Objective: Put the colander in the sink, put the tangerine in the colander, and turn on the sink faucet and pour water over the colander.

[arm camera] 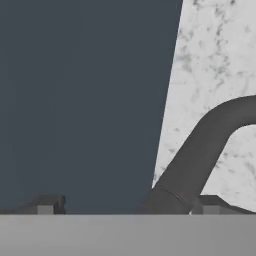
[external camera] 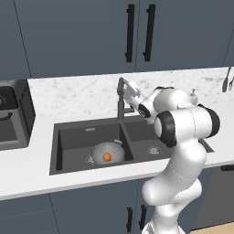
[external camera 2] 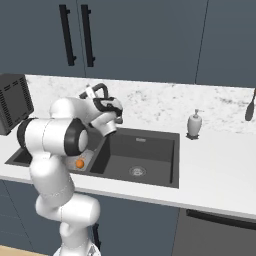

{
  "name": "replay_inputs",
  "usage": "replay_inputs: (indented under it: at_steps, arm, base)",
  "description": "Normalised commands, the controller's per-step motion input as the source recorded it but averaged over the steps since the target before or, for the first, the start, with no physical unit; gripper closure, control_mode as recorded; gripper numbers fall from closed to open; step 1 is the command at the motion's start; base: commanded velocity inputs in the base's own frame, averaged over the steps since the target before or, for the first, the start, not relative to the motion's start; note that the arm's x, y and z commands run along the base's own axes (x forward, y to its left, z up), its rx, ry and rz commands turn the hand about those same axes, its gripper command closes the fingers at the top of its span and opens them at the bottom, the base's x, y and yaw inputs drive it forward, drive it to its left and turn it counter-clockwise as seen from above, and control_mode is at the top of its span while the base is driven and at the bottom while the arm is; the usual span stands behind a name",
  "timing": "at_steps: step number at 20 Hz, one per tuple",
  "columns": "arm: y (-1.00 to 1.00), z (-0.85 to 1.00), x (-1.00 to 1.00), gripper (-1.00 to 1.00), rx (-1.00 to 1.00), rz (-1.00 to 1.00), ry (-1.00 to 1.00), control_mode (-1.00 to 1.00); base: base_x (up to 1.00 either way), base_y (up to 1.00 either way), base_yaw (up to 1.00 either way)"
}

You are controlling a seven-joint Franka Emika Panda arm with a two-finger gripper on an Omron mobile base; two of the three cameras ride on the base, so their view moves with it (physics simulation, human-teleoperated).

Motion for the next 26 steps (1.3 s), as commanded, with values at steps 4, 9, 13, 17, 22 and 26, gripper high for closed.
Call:
replay_inputs:
  at_steps: [4, 9, 13, 17, 22, 26]
  arm:
    - [0.03, 0.0, -0.47, -1.0, 0.0, -0.06, 0.02, -1.0]
    - [0.44, 0.0, -0.1, -1.0, -0.06, -0.12, 0.01, -1.0]
    - [0.26, 0.13, -0.6, -1.0, -0.05, -0.13, 0.0, -1.0]
    - [-0.23, 0.42, -1.0, -1.0, -0.01, -0.13, 0.0, -1.0]
    - [-0.39, 0.63, -1.0, -1.0, -0.05, -0.16, 0.05, -1.0]
    - [-0.64, 0.86, -0.98, -1.0, -0.13, -0.18, 0.26, -1.0]
  base:
    - [0.0, 0.0, 0.0]
    - [0.0, 0.0, 0.0]
    - [0.0, 0.0, 0.0]
    - [0.0, 0.0, 0.0]
    - [0.0, 0.0, 0.0]
    - [0.0, 0.0, 0.0]
